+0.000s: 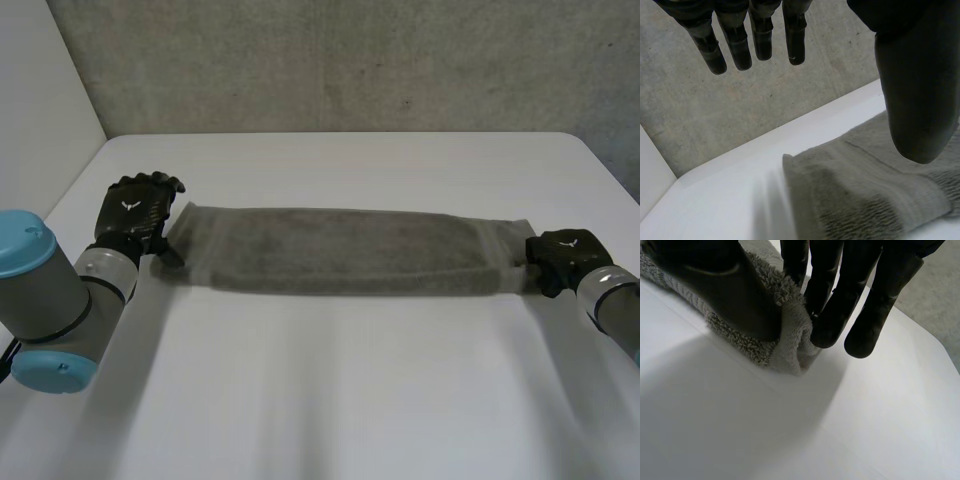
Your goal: Fold the towel.
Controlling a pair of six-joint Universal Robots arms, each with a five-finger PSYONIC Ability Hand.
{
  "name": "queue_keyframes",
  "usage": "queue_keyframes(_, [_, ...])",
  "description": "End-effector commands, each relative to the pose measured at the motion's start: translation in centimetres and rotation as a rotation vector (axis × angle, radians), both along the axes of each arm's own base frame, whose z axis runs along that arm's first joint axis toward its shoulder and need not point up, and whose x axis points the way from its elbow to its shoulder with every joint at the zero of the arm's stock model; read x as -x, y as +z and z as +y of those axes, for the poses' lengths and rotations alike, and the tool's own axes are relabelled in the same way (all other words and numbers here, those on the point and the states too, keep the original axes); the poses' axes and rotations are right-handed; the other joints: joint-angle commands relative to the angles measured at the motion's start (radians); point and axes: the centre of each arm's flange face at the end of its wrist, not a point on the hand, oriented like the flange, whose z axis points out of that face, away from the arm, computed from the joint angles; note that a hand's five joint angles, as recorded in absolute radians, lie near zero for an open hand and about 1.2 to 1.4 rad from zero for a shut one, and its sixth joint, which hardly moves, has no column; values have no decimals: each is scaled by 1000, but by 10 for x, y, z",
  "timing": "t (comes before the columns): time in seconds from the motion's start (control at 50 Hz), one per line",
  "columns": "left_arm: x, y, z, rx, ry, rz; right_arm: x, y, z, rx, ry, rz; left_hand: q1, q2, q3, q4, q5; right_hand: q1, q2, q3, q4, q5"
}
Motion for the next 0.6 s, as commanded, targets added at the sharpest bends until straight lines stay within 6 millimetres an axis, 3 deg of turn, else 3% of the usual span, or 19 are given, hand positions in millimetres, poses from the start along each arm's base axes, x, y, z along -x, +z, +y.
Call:
queue_keyframes(0.02, [-1, -1, 0, -2, 0, 0, 15, 4, -6, 8, -42, 2, -84, -64, -66, -74, -44, 99, 105, 108, 86, 86])
queue_keyframes(0.06, [-1, -1, 0, -2, 0, 0, 22, 8, -10, 21, -60, 2, -84, -64, -66, -74, -44, 99, 105, 108, 86, 86])
queue_keyframes(0.1, [-1, -1, 0, -2, 0, 0, 48, 20, -23, 53, -125, 7, -84, -64, -66, -74, -44, 99, 105, 108, 86, 86])
queue_keyframes(0.12, [-2, -1, -1, -2, 4, 0, 48, 20, -23, 53, -126, 7, -84, -64, -66, -74, -44, 99, 105, 108, 86, 86])
queue_keyframes(0.16, [-4, 0, -2, -1, 9, 1, 77, 40, -39, 101, -190, 30, -84, -64, -66, -74, -44, 99, 105, 108, 86, 86])
queue_keyframes(0.2, [-6, 1, -3, 2, 15, 2, 87, 50, -45, 118, -205, 52, -84, -64, -66, -74, -44, 99, 105, 108, 86, 86])
queue_keyframes(0.28, [-8, 6, -5, 17, 21, 5, 88, 88, -59, 183, -192, 117, -84, -64, -66, -74, -44, 99, 105, 108, 86, 86])
queue_keyframes(0.3, [-8, 6, -5, 17, 21, 5, 88, 89, -60, 184, -192, 117, -84, -64, -66, -74, -44, 99, 105, 108, 86, 86])
queue_keyframes(0.32, [-8, 6, -5, 17, 21, 5, 82, 104, -63, 216, -181, 119, -84, -64, -66, -74, -44, 99, 105, 108, 86, 86])
queue_keyframes(0.34, [-8, 6, -5, 17, 23, 5, 82, 104, -63, 216, -181, 119, -84, -64, -66, -74, -44, 99, 105, 108, 86, 86])
queue_keyframes(0.38, [-8, 7, -5, 18, 23, 5, 38, 134, -60, 292, -104, 104, -84, -64, -66, -74, -44, 99, 105, 108, 86, 86])
queue_keyframes(0.4, [-8, 7, -5, 23, 23, 6, 38, 134, -60, 293, -104, 103, -84, -64, -66, -74, -44, 99, 105, 108, 86, 86])
queue_keyframes(0.44, [-8, 7, -5, 23, 23, 6, -26, 152, -45, 364, 3, 83, -84, -64, -66, -74, -44, 99, 105, 108, 86, 86])
queue_keyframes(0.46, [-8, 7, -5, 23, 23, 6, -27, 153, -45, 364, 3, 83, -84, -64, -66, -74, -44, 99, 105, 108, 86, 86])
queue_keyframes(0.48, [-8, 7, -5, 23, 23, 6, -61, 159, -32, 394, 65, 74, -84, -64, -66, -74, -44, 99, 105, 108, 86, 86])
queue_keyframes(0.5, [-9, 6, -5, 20, 23, 6, -61, 159, -32, 394, 65, 74, -84, -64, -66, -74, -44, 99, 105, 108, 86, 86])
queue_keyframes(0.54, [-8, 6, -4, 20, 23, 6, -125, 162, -4, 431, 183, 43, -84, -64, -66, -74, -44, 99, 105, 108, 86, 86])
queue_keyframes(0.56, [-9, 5, -4, 17, 23, 5, -125, 162, -3, 431, 184, 43, -84, -64, -66, -74, -44, 99, 105, 108, 86, 86])
queue_keyframes(0.6, [-9, 5, -3, 15, 23, 5, -184, 149, 31, 434, 315, 16, -84, -64, -66, -74, -44, 99, 105, 108, 86, 86])
